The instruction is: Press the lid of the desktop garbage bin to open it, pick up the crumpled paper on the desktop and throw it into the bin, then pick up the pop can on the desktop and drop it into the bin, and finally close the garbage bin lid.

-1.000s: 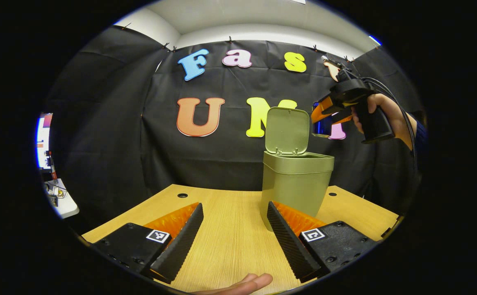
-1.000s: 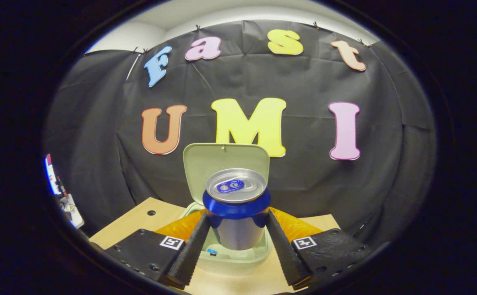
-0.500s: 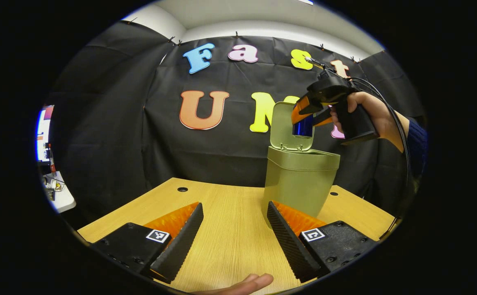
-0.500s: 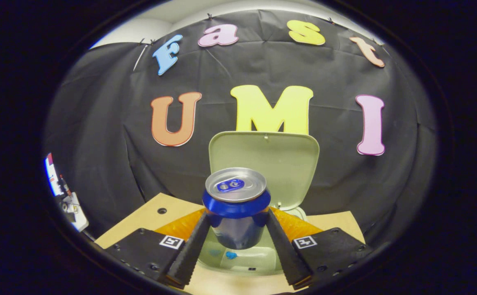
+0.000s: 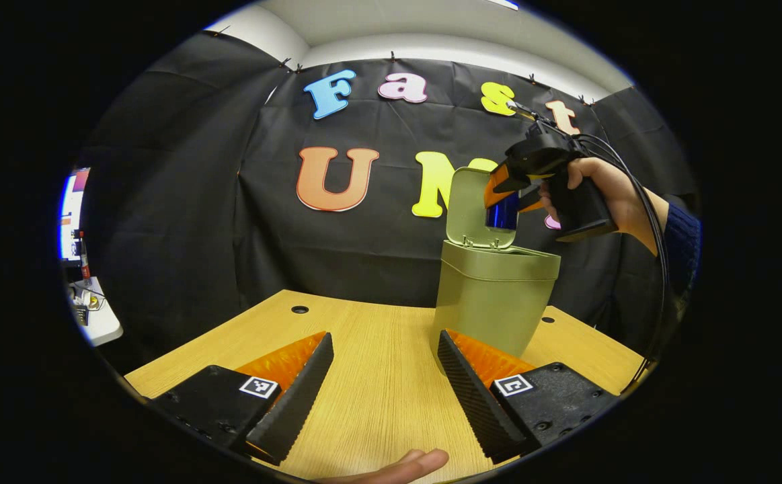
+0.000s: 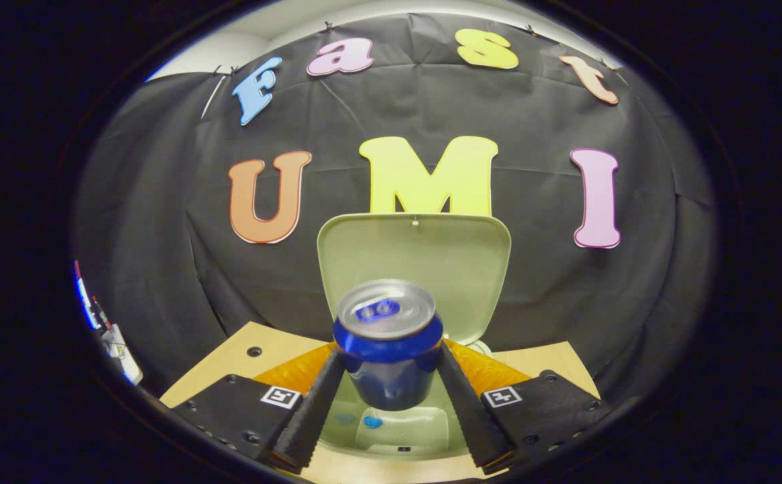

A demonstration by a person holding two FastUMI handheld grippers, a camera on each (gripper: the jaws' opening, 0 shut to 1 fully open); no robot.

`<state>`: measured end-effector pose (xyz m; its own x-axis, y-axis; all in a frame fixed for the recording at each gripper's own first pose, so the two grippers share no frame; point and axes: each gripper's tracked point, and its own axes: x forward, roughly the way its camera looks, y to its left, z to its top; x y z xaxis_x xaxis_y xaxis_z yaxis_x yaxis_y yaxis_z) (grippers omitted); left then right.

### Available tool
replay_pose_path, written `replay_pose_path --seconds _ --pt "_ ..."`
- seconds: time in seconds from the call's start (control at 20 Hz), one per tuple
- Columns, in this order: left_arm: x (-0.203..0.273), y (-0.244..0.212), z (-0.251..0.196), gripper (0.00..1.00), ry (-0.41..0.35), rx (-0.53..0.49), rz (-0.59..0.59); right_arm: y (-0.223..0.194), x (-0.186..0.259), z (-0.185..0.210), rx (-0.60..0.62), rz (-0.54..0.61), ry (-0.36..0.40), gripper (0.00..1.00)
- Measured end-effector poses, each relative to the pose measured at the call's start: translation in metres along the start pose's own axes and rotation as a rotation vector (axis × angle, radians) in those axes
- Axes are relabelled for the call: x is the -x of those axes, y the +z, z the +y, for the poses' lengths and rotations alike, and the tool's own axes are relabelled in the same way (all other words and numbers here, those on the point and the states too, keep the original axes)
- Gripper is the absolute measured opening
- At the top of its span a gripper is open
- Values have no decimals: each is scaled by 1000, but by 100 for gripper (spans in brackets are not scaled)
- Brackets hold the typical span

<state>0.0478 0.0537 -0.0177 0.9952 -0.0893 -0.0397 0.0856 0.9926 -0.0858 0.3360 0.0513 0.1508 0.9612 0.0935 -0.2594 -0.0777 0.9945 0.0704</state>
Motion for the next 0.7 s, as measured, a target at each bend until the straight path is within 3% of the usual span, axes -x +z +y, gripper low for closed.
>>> replay_pose_path --seconds 0.05,0.45,0.7 --pt "-1 0 1 100 2 -2 1 4 1 -5 -17 -14 -5 98" --pt "-7 -4 -5 100 -22 -17 -1 43 8 -21 -41 -54 -60 96" --pt "-4 4 5 100 5 28 -20 94 12 -2 -18 -118 -22 95"
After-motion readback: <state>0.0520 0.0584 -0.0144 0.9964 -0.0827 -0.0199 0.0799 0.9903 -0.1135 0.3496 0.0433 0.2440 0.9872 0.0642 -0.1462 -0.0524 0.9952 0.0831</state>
